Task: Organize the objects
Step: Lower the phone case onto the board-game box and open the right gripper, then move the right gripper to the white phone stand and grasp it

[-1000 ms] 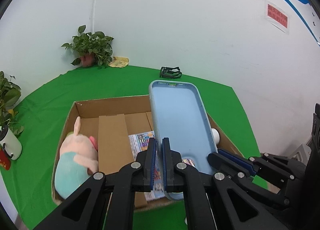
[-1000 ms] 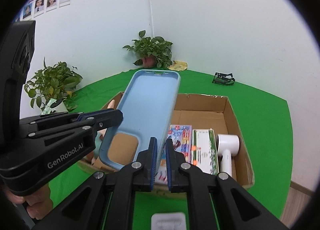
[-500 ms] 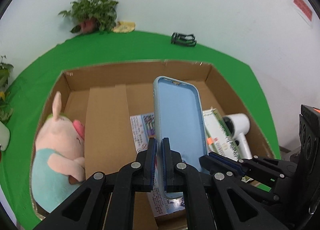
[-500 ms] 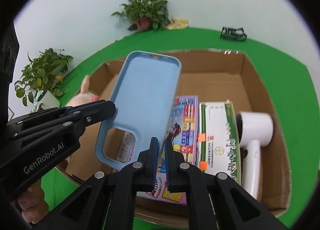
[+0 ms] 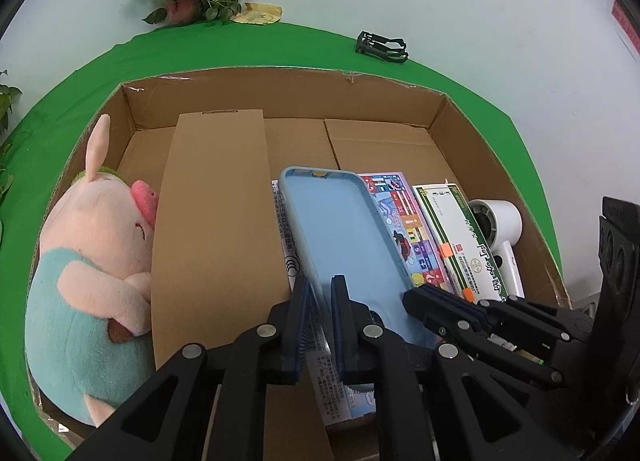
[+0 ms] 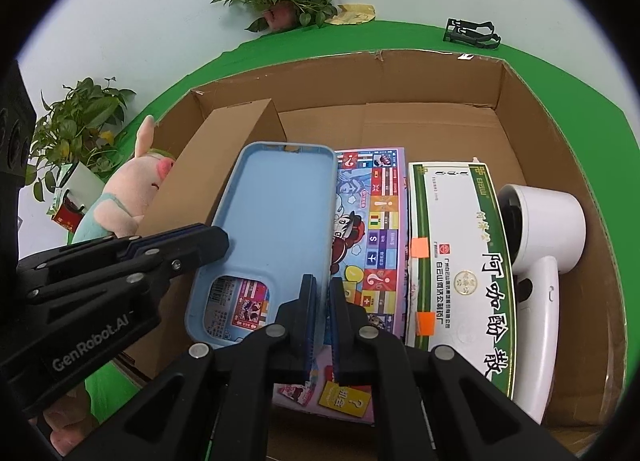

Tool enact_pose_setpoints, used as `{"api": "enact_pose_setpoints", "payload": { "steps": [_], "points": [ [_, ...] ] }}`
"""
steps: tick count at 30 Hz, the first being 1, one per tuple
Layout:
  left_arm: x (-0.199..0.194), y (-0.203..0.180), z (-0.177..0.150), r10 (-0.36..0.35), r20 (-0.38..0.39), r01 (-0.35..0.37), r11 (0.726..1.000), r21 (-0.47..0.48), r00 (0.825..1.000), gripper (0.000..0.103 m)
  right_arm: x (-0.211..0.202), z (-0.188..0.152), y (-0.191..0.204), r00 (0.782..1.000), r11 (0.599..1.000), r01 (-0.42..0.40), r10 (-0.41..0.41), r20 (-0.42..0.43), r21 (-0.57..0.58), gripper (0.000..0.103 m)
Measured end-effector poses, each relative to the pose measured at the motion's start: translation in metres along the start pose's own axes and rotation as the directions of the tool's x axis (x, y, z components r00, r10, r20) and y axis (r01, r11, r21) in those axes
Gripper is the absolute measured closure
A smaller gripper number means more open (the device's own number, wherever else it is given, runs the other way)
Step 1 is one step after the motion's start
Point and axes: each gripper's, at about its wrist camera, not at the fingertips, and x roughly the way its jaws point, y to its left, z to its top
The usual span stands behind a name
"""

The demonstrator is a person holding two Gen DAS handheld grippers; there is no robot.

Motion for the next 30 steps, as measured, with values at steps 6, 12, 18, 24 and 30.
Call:
{"api": "enact_pose_setpoints", "payload": {
  "steps": [6,12,18,24,30],
  "points": [
    [-0.022,0.001,-0.008,0.010,0.040,-0.011,1.000,0.013,0.999,0.089,0.001,0.000,0.009,1.000,1.000,0.008,-0.008,0.007,-0.014,0.095],
    [-0.049,0.003,-0.020,0.041,0.112,-0.046,0.998,0.045,0.993,0.070,-0.001,-0.002,0.012,1.000,0.999,0.018,-0.017,0.019,-0.030,0.093],
    [-0.099,-0.012,-0.046,0.123,0.358,-0.165,0.982,0.089,0.925,0.020,-0.049,-0.024,0.020,0.976,0.985,0.149,-0.132,0.171,-0.086,0.005],
    [-0.138,-0.036,-0.089,0.181,0.504,-0.257,0.963,0.085,0.845,0.000,-0.092,-0.074,0.011,0.948,0.967,0.239,-0.212,0.238,-0.092,0.000],
    [-0.146,-0.043,-0.116,0.230,0.496,-0.286,0.957,0.039,0.837,0.000,-0.111,-0.118,0.012,0.956,0.974,0.206,-0.180,0.233,-0.092,0.000]
  ]
}}
